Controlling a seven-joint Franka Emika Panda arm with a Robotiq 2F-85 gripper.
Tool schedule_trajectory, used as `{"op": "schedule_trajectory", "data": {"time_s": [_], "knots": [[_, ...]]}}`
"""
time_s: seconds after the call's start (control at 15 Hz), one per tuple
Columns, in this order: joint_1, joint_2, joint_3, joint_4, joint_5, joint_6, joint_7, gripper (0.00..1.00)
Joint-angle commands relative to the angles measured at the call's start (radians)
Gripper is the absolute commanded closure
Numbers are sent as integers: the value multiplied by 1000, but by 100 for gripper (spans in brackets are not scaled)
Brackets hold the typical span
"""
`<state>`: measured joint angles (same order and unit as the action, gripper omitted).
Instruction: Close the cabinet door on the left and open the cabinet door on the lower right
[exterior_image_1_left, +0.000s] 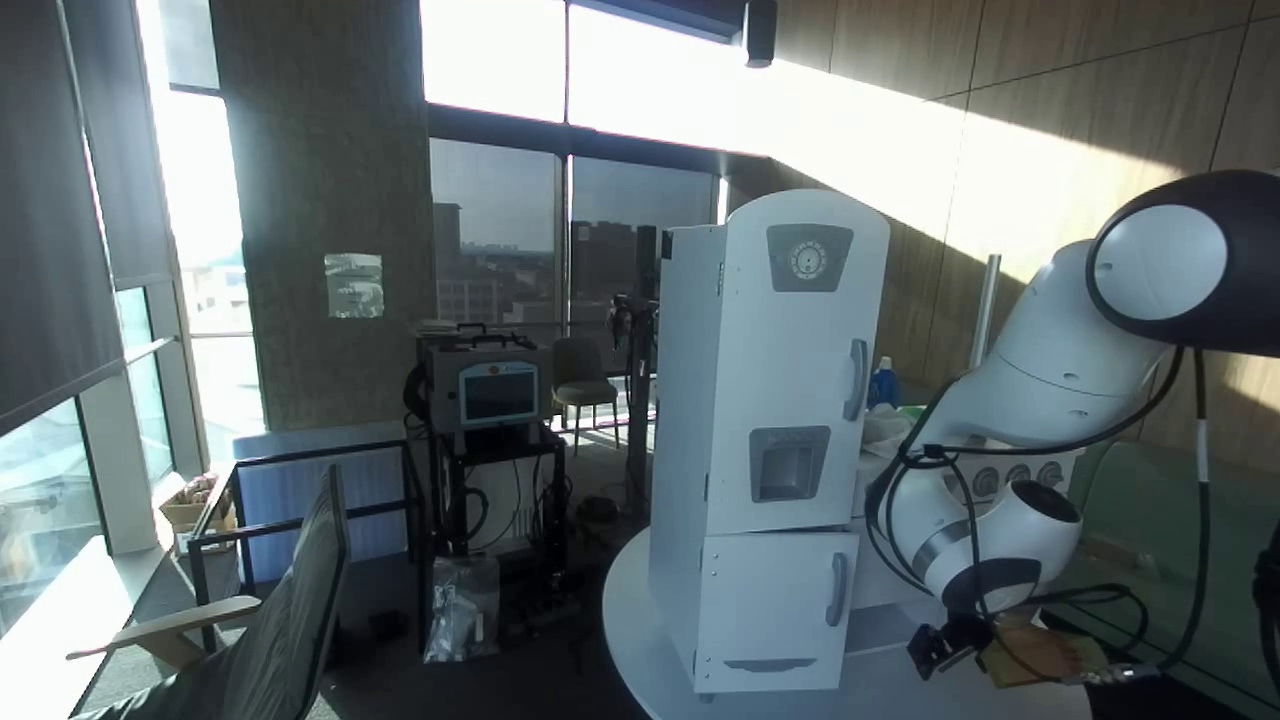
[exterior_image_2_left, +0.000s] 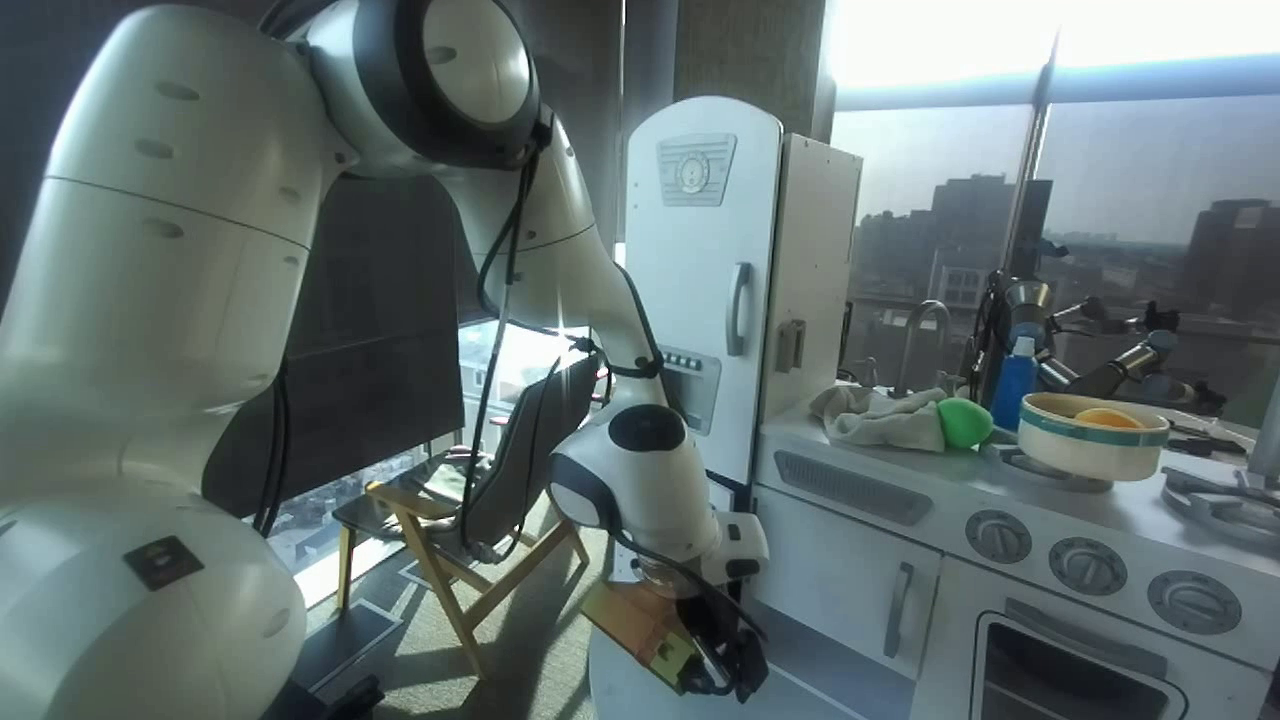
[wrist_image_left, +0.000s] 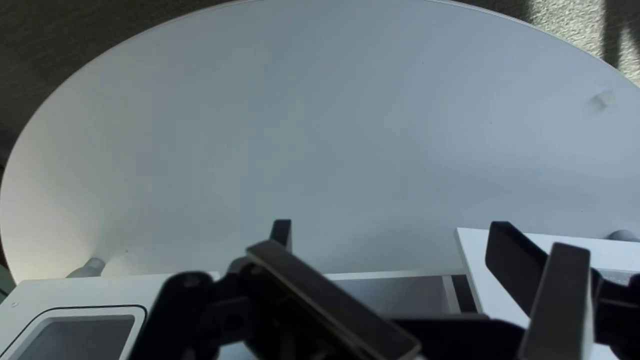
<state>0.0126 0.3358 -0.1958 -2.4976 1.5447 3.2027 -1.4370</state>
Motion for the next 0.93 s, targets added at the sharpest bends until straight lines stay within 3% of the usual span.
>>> {"op": "schedule_trajectory", "data": {"time_s": [0.0, 0.47, 0.87], "knots": [[-4, -44, -9, 43, -12, -22, 90, 0], [-4, -72, -17, 189, -48, -81, 351, 0], [-8, -65, -20, 331, 12, -55, 361, 0]]}}
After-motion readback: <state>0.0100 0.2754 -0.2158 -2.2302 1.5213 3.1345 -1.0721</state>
